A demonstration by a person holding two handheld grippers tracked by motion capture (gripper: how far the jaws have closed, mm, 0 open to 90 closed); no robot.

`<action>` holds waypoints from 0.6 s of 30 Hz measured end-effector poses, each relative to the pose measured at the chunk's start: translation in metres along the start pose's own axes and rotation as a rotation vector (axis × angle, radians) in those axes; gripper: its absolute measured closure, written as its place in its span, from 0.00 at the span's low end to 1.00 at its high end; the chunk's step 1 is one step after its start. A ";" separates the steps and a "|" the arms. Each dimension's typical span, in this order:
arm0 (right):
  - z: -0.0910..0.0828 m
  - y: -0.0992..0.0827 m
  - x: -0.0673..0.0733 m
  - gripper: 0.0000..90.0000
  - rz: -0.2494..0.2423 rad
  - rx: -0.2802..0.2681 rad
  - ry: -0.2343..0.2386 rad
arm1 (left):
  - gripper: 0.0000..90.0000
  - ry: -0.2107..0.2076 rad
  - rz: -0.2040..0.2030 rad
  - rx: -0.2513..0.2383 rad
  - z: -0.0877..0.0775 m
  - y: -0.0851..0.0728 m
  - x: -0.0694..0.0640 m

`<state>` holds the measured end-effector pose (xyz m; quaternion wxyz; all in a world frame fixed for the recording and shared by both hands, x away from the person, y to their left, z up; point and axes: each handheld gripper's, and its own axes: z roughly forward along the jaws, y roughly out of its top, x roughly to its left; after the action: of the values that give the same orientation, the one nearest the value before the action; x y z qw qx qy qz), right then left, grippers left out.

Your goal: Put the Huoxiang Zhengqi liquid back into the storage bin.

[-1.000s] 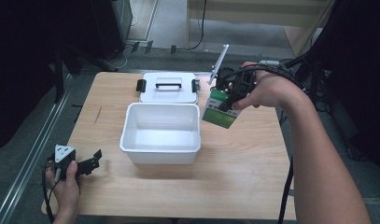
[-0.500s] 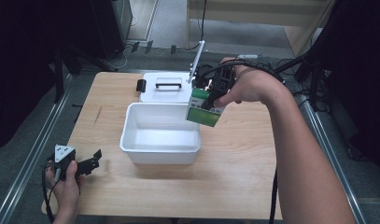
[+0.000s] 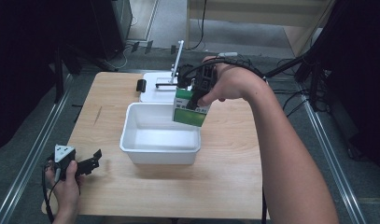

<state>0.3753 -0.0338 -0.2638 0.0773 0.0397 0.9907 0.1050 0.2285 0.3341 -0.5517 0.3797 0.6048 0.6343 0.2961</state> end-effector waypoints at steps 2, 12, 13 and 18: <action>0.001 0.002 0.000 0.71 0.002 0.004 0.002 | 0.02 -0.002 -0.001 -0.001 0.000 0.000 0.000; 0.020 0.016 0.003 0.71 -0.076 0.022 0.029 | 0.02 -0.003 -0.005 -0.003 0.000 0.000 0.001; 0.025 0.017 0.004 0.71 -0.109 0.032 0.027 | 0.02 -0.002 -0.005 -0.003 0.000 0.000 0.001; 0.034 0.017 0.004 0.71 -0.151 0.039 0.027 | 0.02 -0.002 -0.005 -0.004 0.000 0.000 0.001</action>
<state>0.3777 -0.0099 -0.2934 0.0706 -0.0349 0.9937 0.0800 0.2286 0.3347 -0.5519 0.3823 0.6028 0.6349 0.2956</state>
